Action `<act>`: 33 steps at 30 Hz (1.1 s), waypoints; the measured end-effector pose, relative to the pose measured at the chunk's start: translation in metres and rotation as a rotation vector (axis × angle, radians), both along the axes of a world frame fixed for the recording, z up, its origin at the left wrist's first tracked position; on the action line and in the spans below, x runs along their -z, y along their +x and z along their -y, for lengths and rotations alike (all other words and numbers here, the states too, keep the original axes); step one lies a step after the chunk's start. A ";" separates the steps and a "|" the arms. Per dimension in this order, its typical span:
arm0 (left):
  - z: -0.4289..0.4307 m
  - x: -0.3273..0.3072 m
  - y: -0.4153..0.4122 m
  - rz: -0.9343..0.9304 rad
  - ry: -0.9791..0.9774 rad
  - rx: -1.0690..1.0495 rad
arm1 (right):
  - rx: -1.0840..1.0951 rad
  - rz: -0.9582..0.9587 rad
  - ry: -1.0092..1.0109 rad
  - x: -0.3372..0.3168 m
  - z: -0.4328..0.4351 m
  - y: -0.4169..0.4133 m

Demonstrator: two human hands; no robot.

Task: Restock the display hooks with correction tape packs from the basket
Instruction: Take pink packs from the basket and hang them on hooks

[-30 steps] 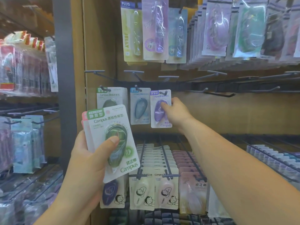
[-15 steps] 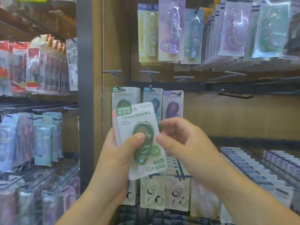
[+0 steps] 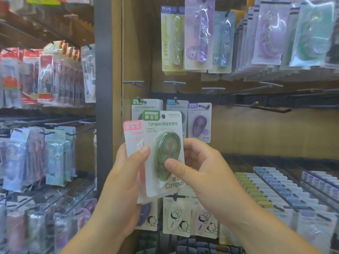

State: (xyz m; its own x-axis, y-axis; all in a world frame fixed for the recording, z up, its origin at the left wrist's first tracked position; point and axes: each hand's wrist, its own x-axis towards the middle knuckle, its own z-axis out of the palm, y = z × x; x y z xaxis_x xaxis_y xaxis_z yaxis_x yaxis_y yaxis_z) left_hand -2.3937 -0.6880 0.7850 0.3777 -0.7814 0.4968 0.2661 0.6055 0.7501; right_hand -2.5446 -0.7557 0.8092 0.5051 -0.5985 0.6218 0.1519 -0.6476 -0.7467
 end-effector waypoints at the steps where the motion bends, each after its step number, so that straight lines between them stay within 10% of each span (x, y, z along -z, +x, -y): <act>1: -0.004 -0.001 0.004 0.003 0.004 -0.014 | -0.022 0.012 0.026 -0.001 -0.002 0.005; 33: -0.049 -0.007 0.127 0.149 0.016 -0.181 | 0.374 0.082 0.084 -0.032 0.019 0.125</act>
